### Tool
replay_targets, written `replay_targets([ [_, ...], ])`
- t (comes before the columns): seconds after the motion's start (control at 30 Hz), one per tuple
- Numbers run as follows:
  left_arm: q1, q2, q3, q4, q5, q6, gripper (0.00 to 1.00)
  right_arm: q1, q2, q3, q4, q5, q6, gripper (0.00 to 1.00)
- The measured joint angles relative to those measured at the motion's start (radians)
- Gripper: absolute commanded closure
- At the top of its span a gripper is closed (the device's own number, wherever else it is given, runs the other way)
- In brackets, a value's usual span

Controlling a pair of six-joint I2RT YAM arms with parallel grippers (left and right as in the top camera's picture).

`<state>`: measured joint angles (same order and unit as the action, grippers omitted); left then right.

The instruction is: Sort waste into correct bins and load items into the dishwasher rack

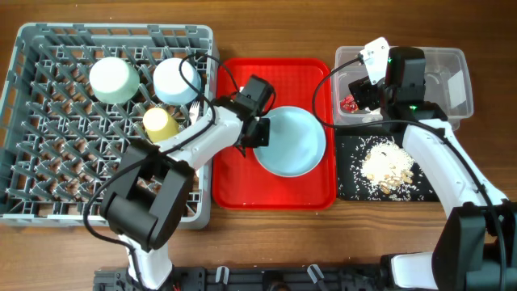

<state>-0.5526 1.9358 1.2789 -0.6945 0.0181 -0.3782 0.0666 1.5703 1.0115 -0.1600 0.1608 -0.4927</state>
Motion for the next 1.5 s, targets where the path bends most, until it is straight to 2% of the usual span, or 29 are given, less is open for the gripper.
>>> replay_targets([
  [0.13,0.012,-0.140,0.192,-0.278,-0.168,0.018,0.96,0.000,0.000,0.000,0.000,0.000,0.000,0.00],
  [0.27,0.013,-0.382,0.320,-0.374,-0.360,0.024,0.96,0.000,0.000,0.000,0.000,0.000,0.000,0.00],
  [0.33,0.013,-0.591,0.353,-0.440,-0.545,0.026,0.96,0.000,0.000,0.000,0.000,0.000,0.000,0.00],
  [0.4,0.024,-0.682,0.360,-0.534,-0.695,0.027,0.96,0.000,0.000,0.000,0.000,0.000,0.000,0.00],
  [0.53,0.079,-0.702,0.350,-0.713,-0.933,0.029,0.96,0.000,0.000,0.000,0.000,0.000,0.000,0.00],
  [0.73,0.198,-0.576,0.299,-0.734,-1.194,0.034,0.96,0.000,0.000,0.000,0.000,0.000,0.000,0.00],
  [0.9,0.268,-0.427,0.296,-0.628,-1.303,0.063,0.96,0.000,0.000,0.000,0.000,0.000,0.000,0.00],
  [0.93,0.287,-0.377,0.296,-0.550,-1.322,0.095,0.96,0.000,0.000,0.000,0.000,0.000,0.000,0.00],
  [1.13,0.307,-0.192,0.293,-0.402,-1.352,0.236,0.96,0.000,0.000,0.000,0.000,0.000,0.000,0.00],
  [1.27,0.307,-0.122,0.289,-0.333,-1.325,0.336,0.96,0.000,0.000,0.000,0.000,0.000,0.000,0.00],
  [1.5,0.312,-0.121,0.290,-0.307,-1.247,0.419,0.96,0.000,0.000,0.000,0.000,0.000,0.000,0.00],
])
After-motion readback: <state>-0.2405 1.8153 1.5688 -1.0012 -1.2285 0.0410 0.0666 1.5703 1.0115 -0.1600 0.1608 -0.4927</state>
